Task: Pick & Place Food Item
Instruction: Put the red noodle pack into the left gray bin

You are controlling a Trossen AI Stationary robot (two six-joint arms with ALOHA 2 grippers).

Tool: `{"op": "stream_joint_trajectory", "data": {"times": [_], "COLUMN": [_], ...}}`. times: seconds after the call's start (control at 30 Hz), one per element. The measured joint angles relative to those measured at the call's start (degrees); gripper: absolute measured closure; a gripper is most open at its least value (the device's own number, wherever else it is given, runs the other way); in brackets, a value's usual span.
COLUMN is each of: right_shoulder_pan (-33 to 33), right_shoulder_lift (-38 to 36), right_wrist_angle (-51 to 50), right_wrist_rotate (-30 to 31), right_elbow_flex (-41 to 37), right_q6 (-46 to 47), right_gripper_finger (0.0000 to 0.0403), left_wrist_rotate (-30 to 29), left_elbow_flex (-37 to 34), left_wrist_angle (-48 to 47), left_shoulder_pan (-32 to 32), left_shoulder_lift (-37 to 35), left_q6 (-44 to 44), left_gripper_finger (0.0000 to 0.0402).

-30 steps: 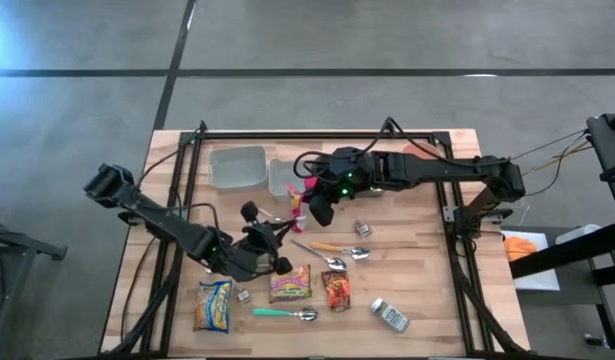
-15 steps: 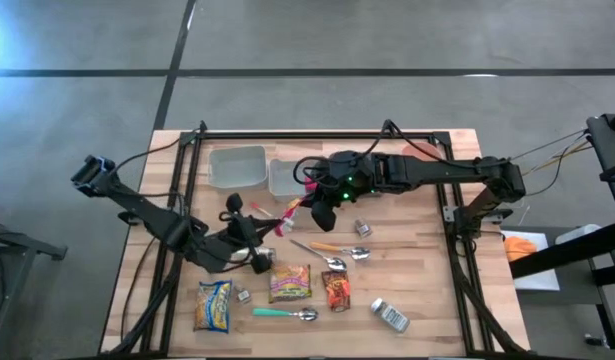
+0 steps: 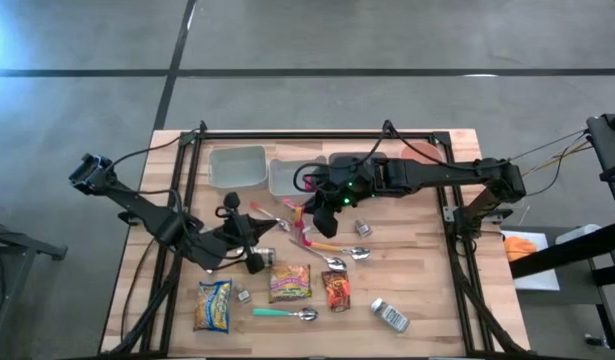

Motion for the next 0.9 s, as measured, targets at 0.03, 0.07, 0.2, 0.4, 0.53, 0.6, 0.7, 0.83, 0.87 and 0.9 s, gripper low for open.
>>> {"op": "stream_joint_trajectory", "data": {"times": [0.03, 0.07, 0.2, 0.4, 0.53, 0.6, 0.7, 0.83, 0.87, 0.9], "right_shoulder_pan": [0.0, 0.0, 0.0, 0.0, 0.6, 1.2, 2.5, 4.5, 5.0, 5.5], "right_shoulder_lift": [0.0, 0.0, 0.1, 0.1, 0.0, 0.0, 0.0, 0.0, 0.0, 0.0], "right_wrist_angle": [0.0, 0.0, 0.0, -1.2, -4.3, -6.2, -9.2, -10.8, -10.8, -10.8], "right_wrist_rotate": [0.0, 0.0, -0.3, -11.1, -18.0, -20.4, -23.7, -29.6, -30.8, -31.6], "right_elbow_flex": [0.0, 0.0, 0.0, 0.0, 0.1, 0.4, 1.2, 2.6, 3.1, 3.7], "right_q6": [0.0, -0.3, -2.3, -10.4, -15.4, -18.5, -24.5, -33.0, -34.3, -35.1], "right_gripper_finger": [0.0395, 0.0395, 0.0395, 0.0395, 0.0395, 0.0395, 0.0395, 0.0395, 0.0395, 0.0395], "left_wrist_rotate": [0.8, 2.2, 7.2, 8.7, 8.8, 9.5, 13.2, 18.3, 19.3, 19.9], "left_elbow_flex": [0.0, 0.0, 0.0, 0.0, 0.0, 0.0, 0.0, 0.0, 0.0, -0.1], "left_wrist_angle": [0.0, 0.2, -0.3, -5.0, -5.9, -6.3, -6.5, -6.9, -6.9, -6.9], "left_shoulder_pan": [0.0, 0.0, 0.0, 0.0, 0.0, 0.0, 0.1, 0.5, 0.5, 0.5], "left_shoulder_lift": [-0.1, -0.2, 0.0, 0.0, -0.1, -0.1, -0.1, -0.1, -0.1, -0.1], "left_q6": [0.0, 0.0, 0.0, -2.3, -5.0, -5.2, -5.4, -4.2, -3.8, -3.6], "left_gripper_finger": [0.0401, 0.0401, 0.0397, 0.0308, 0.0219, 0.0180, 0.0132, 0.0094, 0.0089, 0.0086]}}
